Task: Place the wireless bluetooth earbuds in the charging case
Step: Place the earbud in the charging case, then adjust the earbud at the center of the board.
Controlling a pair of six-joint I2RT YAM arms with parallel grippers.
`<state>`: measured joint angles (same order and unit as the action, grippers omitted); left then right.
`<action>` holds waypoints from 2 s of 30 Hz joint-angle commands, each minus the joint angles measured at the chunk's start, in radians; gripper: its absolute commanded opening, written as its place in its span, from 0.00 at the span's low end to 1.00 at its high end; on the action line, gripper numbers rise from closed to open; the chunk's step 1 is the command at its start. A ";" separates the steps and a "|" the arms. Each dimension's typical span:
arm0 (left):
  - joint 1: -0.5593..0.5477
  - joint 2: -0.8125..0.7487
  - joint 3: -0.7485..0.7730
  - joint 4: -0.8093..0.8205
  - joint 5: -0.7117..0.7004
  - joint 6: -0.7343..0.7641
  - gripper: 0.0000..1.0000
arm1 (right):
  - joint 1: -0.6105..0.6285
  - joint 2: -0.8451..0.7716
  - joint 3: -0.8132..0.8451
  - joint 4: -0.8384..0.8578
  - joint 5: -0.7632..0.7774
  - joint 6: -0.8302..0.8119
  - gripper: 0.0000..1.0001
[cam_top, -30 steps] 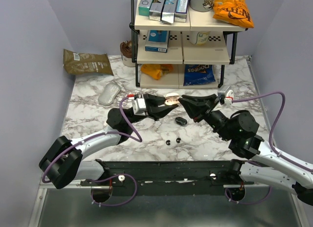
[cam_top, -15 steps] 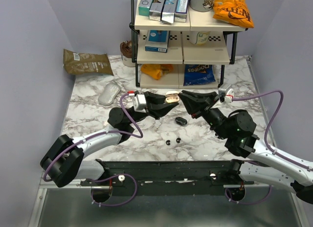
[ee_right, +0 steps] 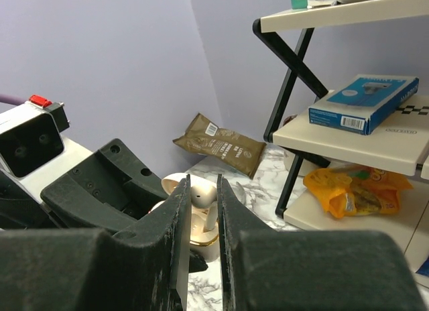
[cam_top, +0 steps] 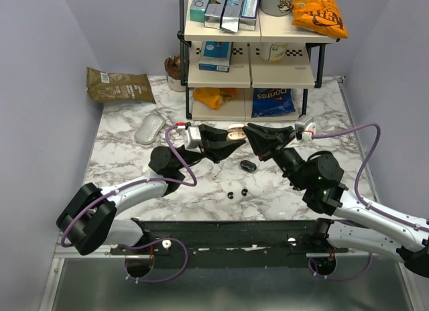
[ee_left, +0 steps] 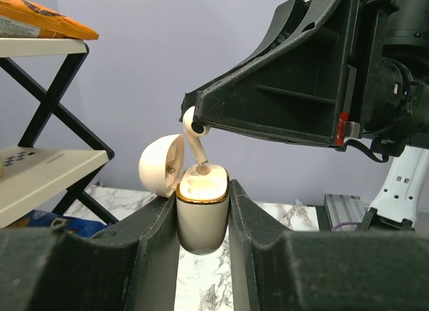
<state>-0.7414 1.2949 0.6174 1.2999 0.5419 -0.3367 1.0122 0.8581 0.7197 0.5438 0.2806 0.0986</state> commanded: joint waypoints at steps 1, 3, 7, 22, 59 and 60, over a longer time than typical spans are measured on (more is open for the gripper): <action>-0.003 0.010 0.036 0.128 -0.010 -0.008 0.00 | -0.004 0.010 -0.011 0.051 0.028 0.003 0.01; -0.006 0.012 0.038 0.128 -0.010 -0.010 0.00 | -0.004 0.013 -0.011 0.051 0.026 0.006 0.01; -0.007 0.014 0.039 0.130 -0.013 -0.008 0.00 | -0.003 0.016 -0.008 0.039 0.023 0.007 0.01; -0.007 0.020 0.044 0.156 -0.030 -0.016 0.00 | -0.003 0.012 -0.005 -0.059 0.011 0.000 0.01; 0.017 -0.339 -0.237 -0.087 -0.318 0.151 0.00 | -0.056 -0.058 -0.048 -0.412 0.223 0.064 0.51; 0.017 -0.370 -0.246 -0.120 -0.326 0.159 0.00 | -0.058 -0.012 -0.057 -0.424 0.206 0.075 0.50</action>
<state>-0.7292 1.0637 0.4294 1.2709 0.3187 -0.2546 0.9737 0.7471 0.7280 0.2794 0.4808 0.1184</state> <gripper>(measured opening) 0.369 0.516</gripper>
